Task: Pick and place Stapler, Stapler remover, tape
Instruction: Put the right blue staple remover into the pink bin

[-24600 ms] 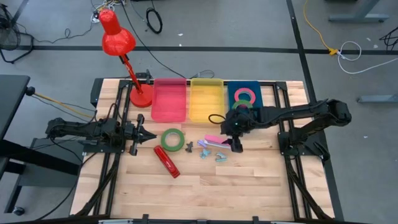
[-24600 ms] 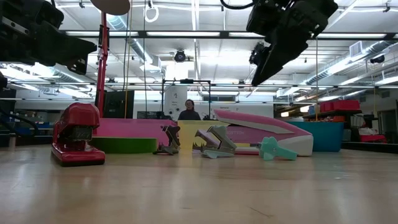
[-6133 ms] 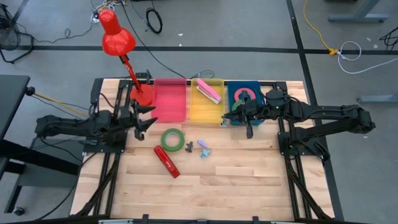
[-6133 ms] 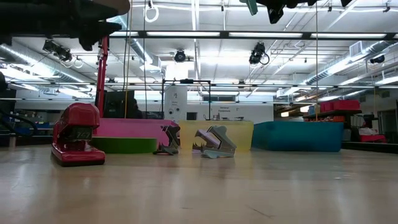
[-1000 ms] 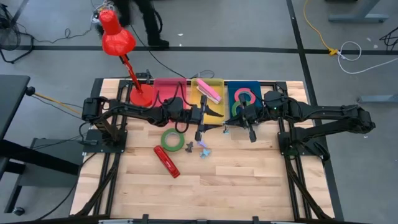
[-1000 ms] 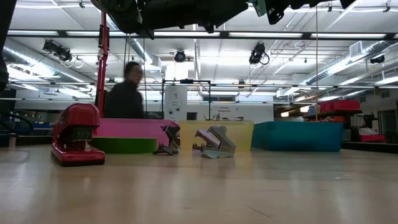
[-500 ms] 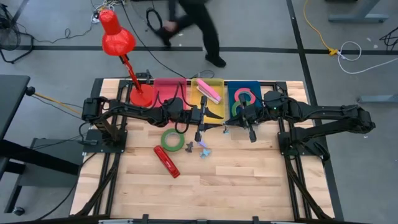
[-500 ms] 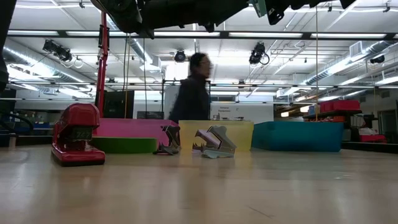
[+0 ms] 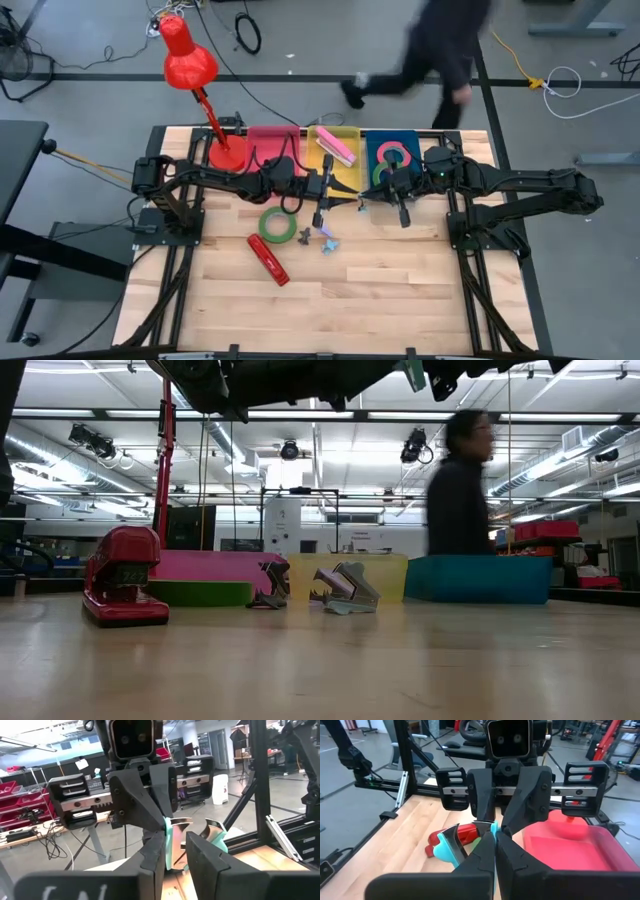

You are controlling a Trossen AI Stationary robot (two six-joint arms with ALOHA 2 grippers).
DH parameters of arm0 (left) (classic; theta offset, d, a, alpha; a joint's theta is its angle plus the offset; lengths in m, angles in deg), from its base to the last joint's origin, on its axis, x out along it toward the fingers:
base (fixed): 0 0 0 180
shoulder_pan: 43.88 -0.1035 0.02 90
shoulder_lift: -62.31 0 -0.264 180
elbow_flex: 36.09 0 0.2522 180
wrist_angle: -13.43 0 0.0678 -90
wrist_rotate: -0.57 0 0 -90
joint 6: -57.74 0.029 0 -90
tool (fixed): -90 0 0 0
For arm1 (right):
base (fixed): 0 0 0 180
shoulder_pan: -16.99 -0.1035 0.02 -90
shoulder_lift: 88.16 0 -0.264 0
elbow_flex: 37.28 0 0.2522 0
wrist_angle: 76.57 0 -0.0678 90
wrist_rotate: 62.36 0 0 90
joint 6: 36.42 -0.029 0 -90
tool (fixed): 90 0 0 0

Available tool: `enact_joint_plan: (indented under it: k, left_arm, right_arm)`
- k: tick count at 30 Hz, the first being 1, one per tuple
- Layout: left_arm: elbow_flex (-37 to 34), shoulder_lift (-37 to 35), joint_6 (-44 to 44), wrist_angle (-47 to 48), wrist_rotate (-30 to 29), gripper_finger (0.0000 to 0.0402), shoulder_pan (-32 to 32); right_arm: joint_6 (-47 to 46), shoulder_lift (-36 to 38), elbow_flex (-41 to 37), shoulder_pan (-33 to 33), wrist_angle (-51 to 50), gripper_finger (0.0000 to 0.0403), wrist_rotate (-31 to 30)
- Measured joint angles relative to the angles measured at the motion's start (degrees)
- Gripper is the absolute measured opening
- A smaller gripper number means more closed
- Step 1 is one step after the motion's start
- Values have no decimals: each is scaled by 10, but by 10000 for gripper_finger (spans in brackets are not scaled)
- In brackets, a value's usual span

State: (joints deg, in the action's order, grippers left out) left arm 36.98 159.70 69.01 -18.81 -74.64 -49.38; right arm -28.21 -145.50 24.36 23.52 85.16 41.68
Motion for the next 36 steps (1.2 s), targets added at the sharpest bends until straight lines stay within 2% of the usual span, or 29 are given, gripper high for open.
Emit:
enact_joint_plan:
  k: [9,21,36]
  left_arm:
    - [0,0,13,3,0,65,0]
    - [0,0,16,4,0,8,0]
    - [0,-1,29,5,1,2,0]
  right_arm:
    - [2,0,0,0,-4,2,5]
    - [0,0,0,0,-4,2,6]
    - [0,0,0,0,-3,6,5]
